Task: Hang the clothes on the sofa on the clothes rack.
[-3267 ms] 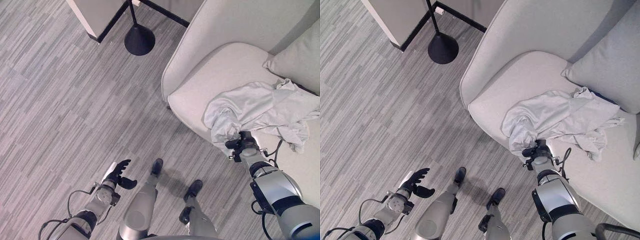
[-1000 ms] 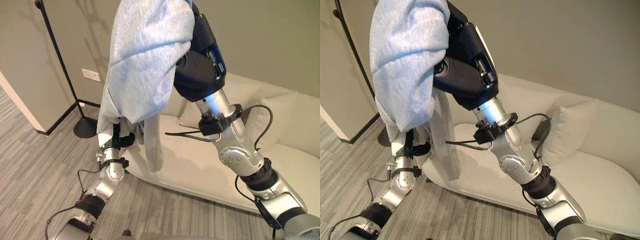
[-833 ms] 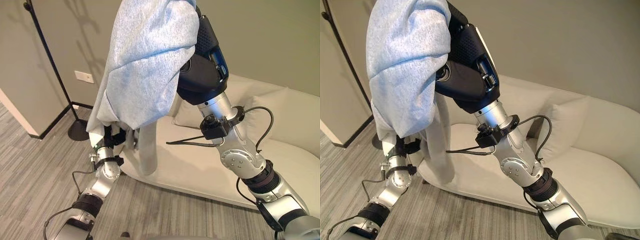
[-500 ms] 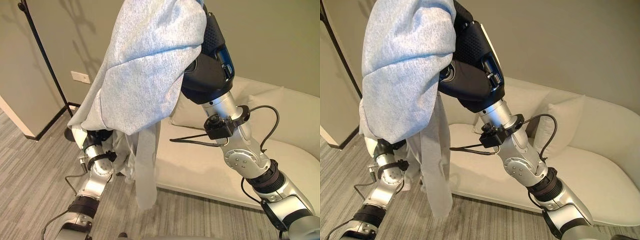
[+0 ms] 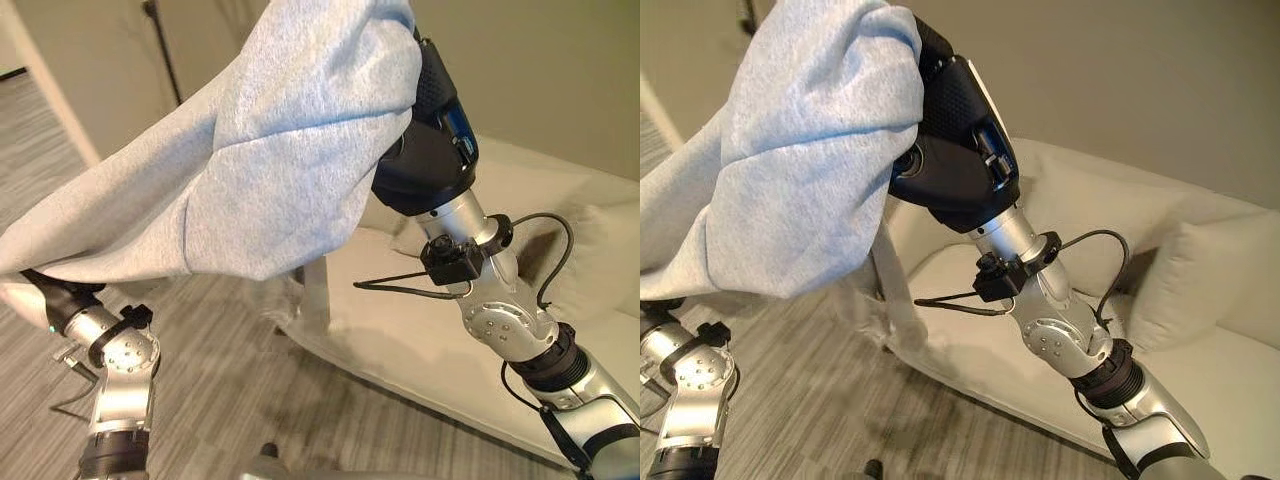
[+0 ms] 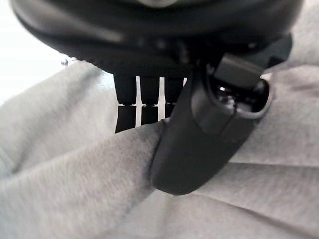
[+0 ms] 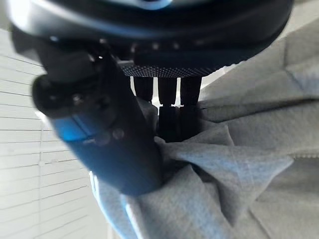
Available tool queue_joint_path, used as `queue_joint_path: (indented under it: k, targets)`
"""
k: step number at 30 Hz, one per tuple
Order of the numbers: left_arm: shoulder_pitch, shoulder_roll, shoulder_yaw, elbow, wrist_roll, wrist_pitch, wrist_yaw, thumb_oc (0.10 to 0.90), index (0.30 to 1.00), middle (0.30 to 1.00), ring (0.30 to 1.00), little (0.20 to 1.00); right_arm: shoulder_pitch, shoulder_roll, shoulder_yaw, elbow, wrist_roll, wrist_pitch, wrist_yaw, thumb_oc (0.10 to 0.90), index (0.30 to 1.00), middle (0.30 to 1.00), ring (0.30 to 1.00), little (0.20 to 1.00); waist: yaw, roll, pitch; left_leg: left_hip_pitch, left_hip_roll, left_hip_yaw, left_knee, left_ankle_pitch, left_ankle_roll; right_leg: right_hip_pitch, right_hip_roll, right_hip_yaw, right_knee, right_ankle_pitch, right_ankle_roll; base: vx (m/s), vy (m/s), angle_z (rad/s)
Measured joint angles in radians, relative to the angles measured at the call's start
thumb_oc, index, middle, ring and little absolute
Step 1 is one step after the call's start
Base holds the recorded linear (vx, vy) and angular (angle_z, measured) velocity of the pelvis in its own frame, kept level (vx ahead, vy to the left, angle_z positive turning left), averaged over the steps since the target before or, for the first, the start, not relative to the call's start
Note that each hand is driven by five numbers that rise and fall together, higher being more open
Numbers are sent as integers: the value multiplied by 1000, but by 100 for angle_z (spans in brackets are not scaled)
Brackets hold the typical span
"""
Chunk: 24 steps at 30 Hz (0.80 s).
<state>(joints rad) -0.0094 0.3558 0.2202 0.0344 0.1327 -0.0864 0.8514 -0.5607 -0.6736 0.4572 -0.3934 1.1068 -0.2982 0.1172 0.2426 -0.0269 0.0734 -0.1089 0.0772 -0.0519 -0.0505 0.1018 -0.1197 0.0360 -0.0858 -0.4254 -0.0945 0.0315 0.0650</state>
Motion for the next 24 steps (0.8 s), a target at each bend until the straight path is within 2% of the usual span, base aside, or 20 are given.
queue_joint_path:
  k: [3, 4, 6, 7, 8, 9, 10, 11, 12, 13, 14, 15, 16, 17, 18, 19, 20, 21, 22, 24]
  targets:
    - [88, -1, 4, -39, 2, -20, -22, 400, 300, 300, 300, 300, 174, -66, -63, 5, -3, 10, -5, 400, 300, 300, 300, 300, 6, 23, 32, -27, 43, 200, -8, -19, 28, 0, -34, -80, 5, -7, -14, -45, 205, 98]
    - [125, -1, 20, -44, 9, -28, -20, 400, 300, 300, 300, 300, 240, -55, -76, 5, -3, 11, -6, 400, 300, 300, 300, 300, 5, 17, 38, -32, 42, 218, 14, -25, 30, 0, -52, -83, 18, -10, -17, -16, 287, 21]
    - [170, -2, 63, -34, 27, -38, 0, 400, 300, 300, 300, 300, 374, -25, -87, 7, -1, 22, -14, 400, 300, 300, 300, 300, -8, -9, 56, -27, 72, 155, 68, -37, 34, 4, -100, -72, 50, -27, -8, -16, 321, -1]
    - [170, -3, 77, -26, 26, -38, 12, 400, 300, 300, 300, 300, 394, -24, -77, 24, -1, 39, -15, 400, 300, 300, 300, 300, -24, -8, 68, -19, 125, 127, 88, -38, 9, 14, -111, -77, 67, -27, 11, -45, 455, 14]
    - [164, -8, 64, -24, 28, -45, 13, 400, 300, 300, 300, 300, 398, -44, -80, 25, -2, 49, -11, 400, 300, 300, 300, 300, -56, 8, 70, -5, 188, 113, 65, 8, -2, 27, -135, -77, 75, -27, 51, -43, 479, 14]
    - [155, -9, 52, -10, 34, -66, 13, 400, 300, 300, 300, 300, 402, -47, -85, 36, -1, 49, -10, 400, 300, 300, 300, 300, -71, 22, 67, 4, 259, 100, 73, -8, -21, 36, -152, -79, 82, -13, 80, -5, 617, 18]
    - [138, -8, 47, -10, 34, -67, 13, 400, 300, 300, 300, 300, 404, -34, -86, 35, 1, 47, -14, 400, 300, 300, 300, 300, -90, 27, 64, 5, 295, 127, 59, -19, -35, 38, -180, -80, 88, -2, 99, 66, 660, 51]
    - [61, -9, 11, 0, 39, -67, 10, 400, 300, 300, 300, 300, 459, -45, -129, 20, -3, 45, 4, 400, 300, 300, 300, 300, -132, 31, 65, -32, 348, 264, 57, -37, -70, 71, -251, -106, 106, 30, 155, 109, 667, 106]
    - [29, -12, -20, -4, 40, -68, 12, 400, 300, 300, 300, 300, 501, -61, -154, 18, -2, 41, 5, 400, 300, 300, 300, 300, -161, 46, 63, -48, 353, 322, 62, 66, -52, 105, -281, -153, 129, 34, 158, 155, 697, 133]
    - [-5, 22, -25, -13, 49, -74, 3, 400, 300, 300, 300, 300, 560, 35, -138, 42, 0, 52, -5, 400, 300, 300, 300, 300, -156, -62, 61, -42, 237, 340, 86, 84, -101, 116, -399, -161, 134, 101, 131, 111, 518, 84]
    - [-13, 38, -22, -27, 40, -81, 4, 400, 300, 300, 300, 300, 590, 75, -97, 40, -10, 61, -8, 400, 300, 300, 300, 300, -137, -96, 65, -66, 217, 345, 149, 26, -78, 104, -422, -163, 135, 218, 51, 109, 522, 46]
    - [-25, 42, -31, -17, 27, -83, -2, 400, 300, 300, 300, 300, 616, 119, -48, 48, -49, 106, -9, 400, 300, 300, 300, 300, -111, -91, 81, -72, 205, 323, 206, -15, -33, 64, -454, -168, 238, 238, 9, 154, 604, 28]
    - [-22, 40, -32, -17, 24, -83, -4, 400, 300, 300, 300, 300, 614, 117, -34, 47, -70, 125, -4, 400, 300, 300, 300, 300, -106, -87, 84, -66, 194, 321, 208, -22, -21, 51, -449, -168, 289, 168, 31, 155, 602, 45]
    - [-20, 36, -33, -21, 24, -83, -8, 400, 300, 300, 300, 300, 617, 118, -35, 49, -88, 131, 9, 400, 300, 300, 300, 300, -102, -79, 89, -61, 187, 318, 218, -36, 2, 51, -430, -158, 310, 92, 93, 155, 611, 130]
    - [-39, 58, -95, -5, 36, -90, -31, 400, 300, 300, 300, 300, 653, 187, -73, 91, -119, 123, 13, 400, 300, 300, 300, 300, -102, -102, 137, -132, 138, 303, 423, -113, 57, 130, -476, -270, 376, 197, -61, 163, 467, 125]
    - [2, 54, -100, -25, 35, -89, -49, 400, 300, 300, 300, 300, 643, 179, -65, 105, -119, 131, 1, 400, 300, 300, 300, 300, -86, -103, 105, -123, 106, 284, 361, -153, 54, 115, -506, -238, 398, 233, -29, 157, 446, 90]
    - [42, 48, -104, -45, 36, -93, -50, 400, 300, 300, 300, 300, 620, 142, -64, 108, -125, 136, 7, 400, 300, 300, 300, 300, -71, -83, 82, -118, 93, 260, 354, -149, 21, 101, -515, -207, 431, 266, 5, 188, 419, 1]
    - [58, 58, -109, -38, 36, -106, -53, 400, 300, 300, 300, 300, 619, 147, -60, 112, -130, 133, 4, 400, 300, 300, 300, 300, -74, -103, 96, -149, 50, 262, 429, -176, 75, 91, -562, -121, 467, 289, 2, 162, 279, 62]
    - [51, 47, -123, -39, 31, -108, -79, 400, 300, 300, 300, 300, 654, 156, -83, 105, -130, 121, 8, 400, 300, 300, 300, 300, -103, -94, 100, -137, 16, 256, 387, -190, 112, 14, -535, -22, 626, 163, 107, 292, 439, 68]
    - [56, 27, -126, -30, 19, -104, -90, 400, 300, 300, 300, 300, 663, 136, -74, 106, -133, 144, 12, 400, 300, 300, 300, 300, -93, -91, 108, -75, 11, 263, 296, -161, 137, -118, -424, 18, 746, -42, 79, 203, 245, 21]
